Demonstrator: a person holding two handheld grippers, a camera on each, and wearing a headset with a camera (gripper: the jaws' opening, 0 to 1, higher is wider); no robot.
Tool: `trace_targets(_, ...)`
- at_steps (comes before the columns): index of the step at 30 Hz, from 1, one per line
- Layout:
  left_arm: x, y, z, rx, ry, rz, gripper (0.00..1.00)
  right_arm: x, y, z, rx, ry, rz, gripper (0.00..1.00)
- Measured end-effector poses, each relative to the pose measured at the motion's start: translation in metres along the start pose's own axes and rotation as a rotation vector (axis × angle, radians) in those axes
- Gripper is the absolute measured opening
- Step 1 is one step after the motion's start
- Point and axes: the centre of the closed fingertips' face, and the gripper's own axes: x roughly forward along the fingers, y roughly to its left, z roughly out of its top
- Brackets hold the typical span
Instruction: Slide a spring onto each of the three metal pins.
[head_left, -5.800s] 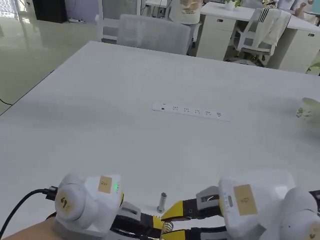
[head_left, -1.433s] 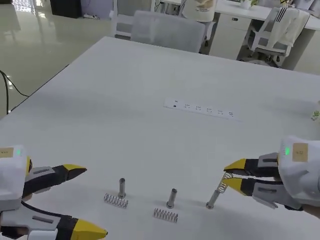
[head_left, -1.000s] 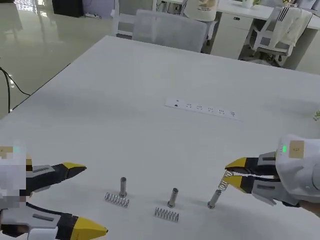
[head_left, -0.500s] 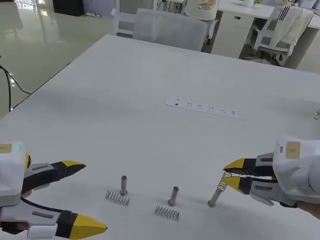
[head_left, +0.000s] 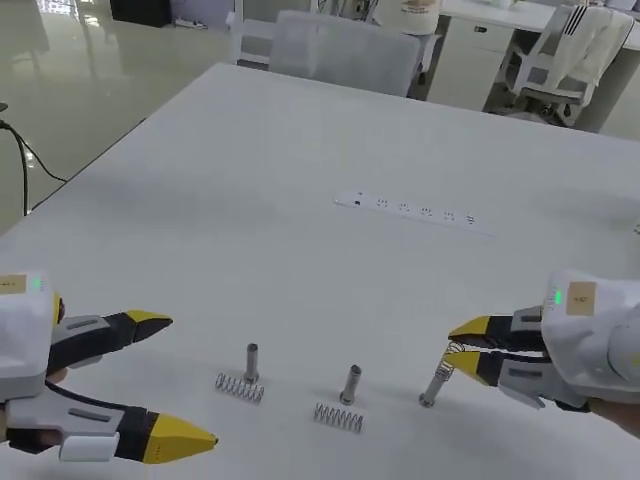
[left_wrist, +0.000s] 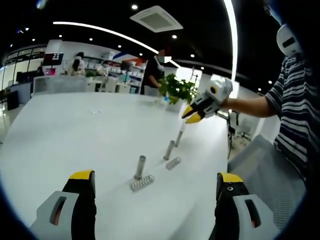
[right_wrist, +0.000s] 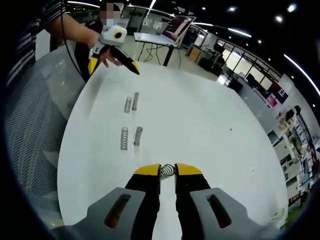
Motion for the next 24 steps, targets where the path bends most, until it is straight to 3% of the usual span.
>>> trace_targets(14, -0.002, -0.001, -0.003, -0.008, -0.001, 0.012, 0.98, 0.023, 0.009, -0.020, 0.017, 0.057, 0.037, 0.08)
trace_targets(24, -0.004, 0.000, -0.002, -0.009, -0.005, 0.018, 0.98, 0.030, 0.018, -0.041, 0.004, 0.112, 0.056, 0.08)
